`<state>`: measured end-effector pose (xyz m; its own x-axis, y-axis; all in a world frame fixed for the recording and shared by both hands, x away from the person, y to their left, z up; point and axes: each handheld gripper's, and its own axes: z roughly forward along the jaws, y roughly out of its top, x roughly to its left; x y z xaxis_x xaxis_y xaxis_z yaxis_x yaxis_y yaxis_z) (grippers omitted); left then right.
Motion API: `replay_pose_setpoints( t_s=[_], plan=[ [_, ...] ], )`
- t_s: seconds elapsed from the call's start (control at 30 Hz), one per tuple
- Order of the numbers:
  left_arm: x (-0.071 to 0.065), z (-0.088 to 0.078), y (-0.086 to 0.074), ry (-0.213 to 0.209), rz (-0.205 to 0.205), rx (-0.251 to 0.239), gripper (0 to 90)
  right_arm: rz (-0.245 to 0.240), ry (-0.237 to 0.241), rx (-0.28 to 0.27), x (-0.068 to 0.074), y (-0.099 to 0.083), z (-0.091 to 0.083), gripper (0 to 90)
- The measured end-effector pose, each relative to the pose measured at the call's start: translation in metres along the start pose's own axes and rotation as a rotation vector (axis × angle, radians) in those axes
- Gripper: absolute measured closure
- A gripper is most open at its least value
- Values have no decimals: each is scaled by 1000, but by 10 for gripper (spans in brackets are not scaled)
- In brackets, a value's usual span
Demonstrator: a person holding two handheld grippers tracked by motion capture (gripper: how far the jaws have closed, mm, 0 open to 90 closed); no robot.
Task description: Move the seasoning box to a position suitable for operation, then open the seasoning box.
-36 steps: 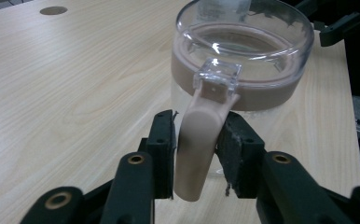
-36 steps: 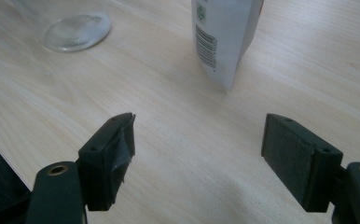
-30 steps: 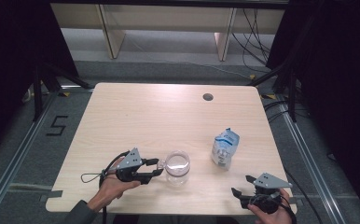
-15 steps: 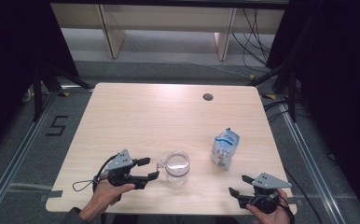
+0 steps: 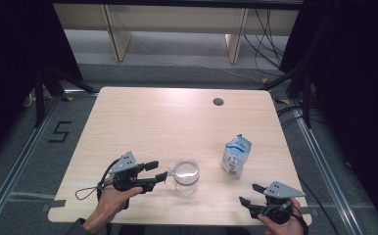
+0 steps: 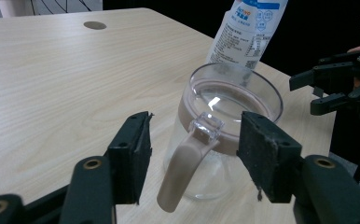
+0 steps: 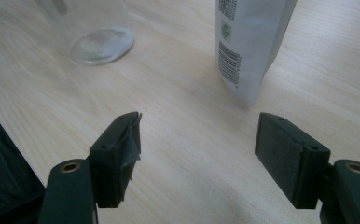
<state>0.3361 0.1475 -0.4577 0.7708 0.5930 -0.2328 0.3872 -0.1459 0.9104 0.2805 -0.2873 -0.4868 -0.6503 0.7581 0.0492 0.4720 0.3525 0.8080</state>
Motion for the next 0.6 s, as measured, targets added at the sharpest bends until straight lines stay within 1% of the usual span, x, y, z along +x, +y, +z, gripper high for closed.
replay_pose_setpoints(
  t_s=[0.03,0.07,0.1,0.13,0.17,0.2,0.27,0.3,0.33,0.37,0.4,0.43,0.47,0.5,0.53,0.57,0.6],
  plan=[
    [-1,0,1,4,-12,-3,446,0,-1,0,0,0,0,321],
    [-1,0,2,1,3,-4,450,-10,5,1,0,0,0,321],
    [-1,1,2,-8,8,-9,456,4,0,4,1,0,0,320],
    [-2,1,3,-3,9,-9,469,31,3,10,3,0,0,321],
    [-3,2,3,1,-1,-12,474,13,7,7,2,0,1,320],
    [-3,2,4,3,17,0,476,-1,-3,-1,1,1,1,320],
    [-4,3,4,2,21,4,479,-1,-8,2,1,1,1,320],
    [-5,4,4,6,10,3,478,6,2,2,2,1,1,320],
    [-5,5,5,-8,23,-2,478,10,-2,11,3,1,1,320],
    [-5,5,5,-7,24,-3,483,-5,-4,-2,2,1,2,320],
    [-6,5,6,0,26,3,489,-5,-3,0,2,2,2,320],
    [-6,5,7,4,24,4,500,-5,0,2,3,2,2,320],
    [-6,6,8,0,35,0,514,-10,3,1,2,2,3,320],
    [-6,6,9,5,39,3,524,0,9,11,3,2,3,320],
    [-6,6,9,3,38,-4,545,-2,10,9,3,2,3,320],
    [-7,6,10,11,46,-1,575,-12,4,5,2,2,3,320],
    [-7,7,11,17,42,-2,608,0,13,9,3,2,3,320]
  ],
)
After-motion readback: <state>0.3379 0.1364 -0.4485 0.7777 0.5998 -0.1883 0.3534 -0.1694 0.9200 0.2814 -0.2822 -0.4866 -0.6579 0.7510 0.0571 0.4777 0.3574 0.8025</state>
